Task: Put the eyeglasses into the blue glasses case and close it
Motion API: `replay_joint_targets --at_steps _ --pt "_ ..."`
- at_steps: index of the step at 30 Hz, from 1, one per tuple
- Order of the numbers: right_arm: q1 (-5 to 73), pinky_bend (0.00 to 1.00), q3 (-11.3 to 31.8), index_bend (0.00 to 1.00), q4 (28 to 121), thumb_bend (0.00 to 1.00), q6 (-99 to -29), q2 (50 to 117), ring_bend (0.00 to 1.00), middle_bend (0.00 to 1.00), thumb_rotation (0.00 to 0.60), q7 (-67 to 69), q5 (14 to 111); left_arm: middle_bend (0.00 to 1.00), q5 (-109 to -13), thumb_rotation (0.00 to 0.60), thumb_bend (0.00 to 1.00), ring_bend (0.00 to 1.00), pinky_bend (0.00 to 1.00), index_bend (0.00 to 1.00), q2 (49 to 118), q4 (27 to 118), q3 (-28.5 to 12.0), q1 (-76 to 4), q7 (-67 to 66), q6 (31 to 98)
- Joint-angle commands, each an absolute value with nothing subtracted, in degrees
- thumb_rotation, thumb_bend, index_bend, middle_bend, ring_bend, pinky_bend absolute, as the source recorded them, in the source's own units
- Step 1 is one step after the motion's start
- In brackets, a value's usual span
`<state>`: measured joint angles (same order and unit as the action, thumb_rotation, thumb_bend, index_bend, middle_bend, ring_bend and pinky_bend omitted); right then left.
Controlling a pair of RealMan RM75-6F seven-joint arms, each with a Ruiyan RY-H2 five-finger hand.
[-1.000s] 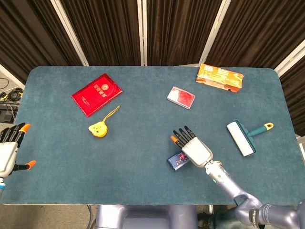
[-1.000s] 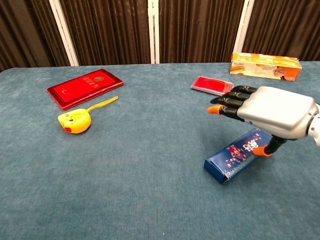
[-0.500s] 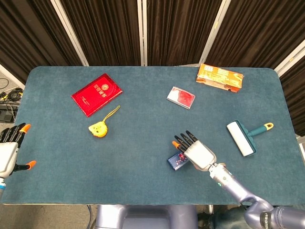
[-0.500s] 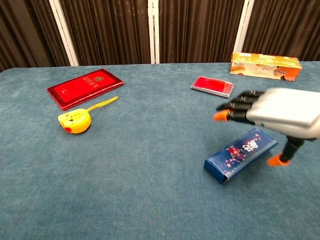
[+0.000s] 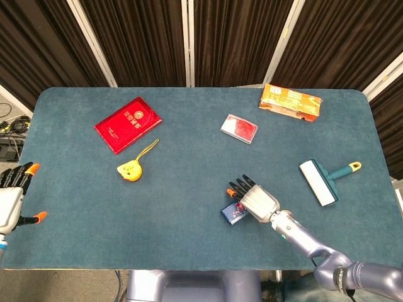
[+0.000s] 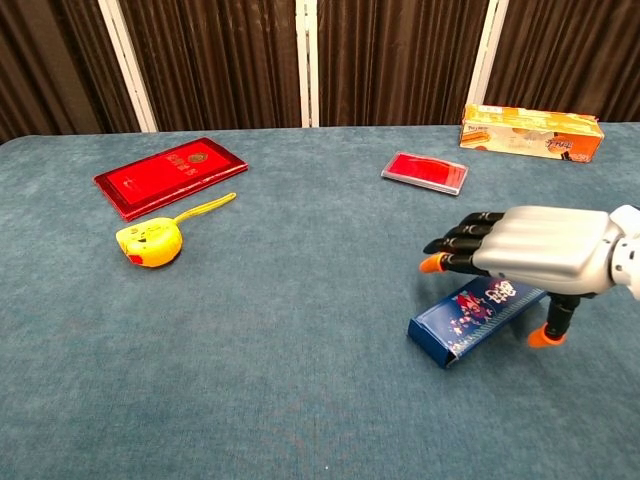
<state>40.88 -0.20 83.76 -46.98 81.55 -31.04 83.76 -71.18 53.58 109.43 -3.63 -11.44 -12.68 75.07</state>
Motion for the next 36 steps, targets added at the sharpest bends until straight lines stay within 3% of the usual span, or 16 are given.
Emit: replay_joint_targets --at_steps 1,4,12,18,21,23,25,26,36 --pt "41.6 0.00 0.1 0.03 83.0 0.05 -46.2 82.3 0.00 0.03 0.600 -31.4 83.0 0.00 -71.0 0.600 0.00 0.00 0.00 0.00 53.5 109.3 -3.7 -11.5 -12.5 74.9" --pt "41.7 0.00 0.1 0.15 82.5 0.10 -46.8 82.7 0.02 0.16 0.600 -31.2 83.5 0.00 -70.9 0.600 0.00 0.00 0.00 0.00 53.5 109.2 -3.8 -11.6 -12.4 74.8" --pt "41.6 0.00 -0.3 0.45 81.0 0.22 -48.7 83.6 0.24 0.42 0.600 -29.1 85.5 0.00 -70.9 0.600 0.00 0.00 0.00 0.00 53.4 109.1 -3.7 -11.6 -12.3 74.7" --pt "41.5 0.00 -0.4 0.51 80.4 0.25 -49.6 83.7 0.27 0.45 0.600 -28.2 86.2 0.00 -70.9 0.600 0.00 0.00 0.00 0.00 53.5 109.3 -3.7 -11.6 -12.5 74.8" --pt "41.4 0.00 -0.6 0.44 80.5 0.24 -49.4 83.4 0.25 0.40 0.600 -27.7 86.0 0.00 -71.0 0.600 0.00 0.00 0.00 0.00 53.5 109.3 -3.6 -11.6 -12.6 74.8" --pt "41.4 0.00 -0.7 0.29 81.0 0.20 -48.6 83.0 0.17 0.28 0.600 -27.9 85.3 0.00 -71.0 0.600 0.00 0.00 0.00 0.00 53.5 109.3 -3.6 -11.6 -12.6 74.8" --pt "41.4 0.00 -0.8 0.07 81.7 0.10 -48.0 82.6 0.05 0.09 0.600 -29.3 84.4 0.00 -70.9 0.600 0.00 0.00 0.00 0.00 53.5 109.3 -3.6 -11.6 -12.5 74.8" --pt "41.3 0.00 -0.8 0.02 82.1 0.07 -48.0 82.4 0.01 0.03 0.600 -29.9 84.0 0.00 -70.9 0.600 0.00 0.00 0.00 0.00 53.5 109.3 -3.6 -11.6 -12.5 74.8" --pt "37.4 0.00 -1.2 0.00 93.4 0.05 -55.6 74.6 0.00 0.00 0.600 -35.0 83.8 0.00 -72.1 0.600 0.00 0.00 0.00 0.00 52.9 109.9 -3.5 -11.2 -11.6 75.4"
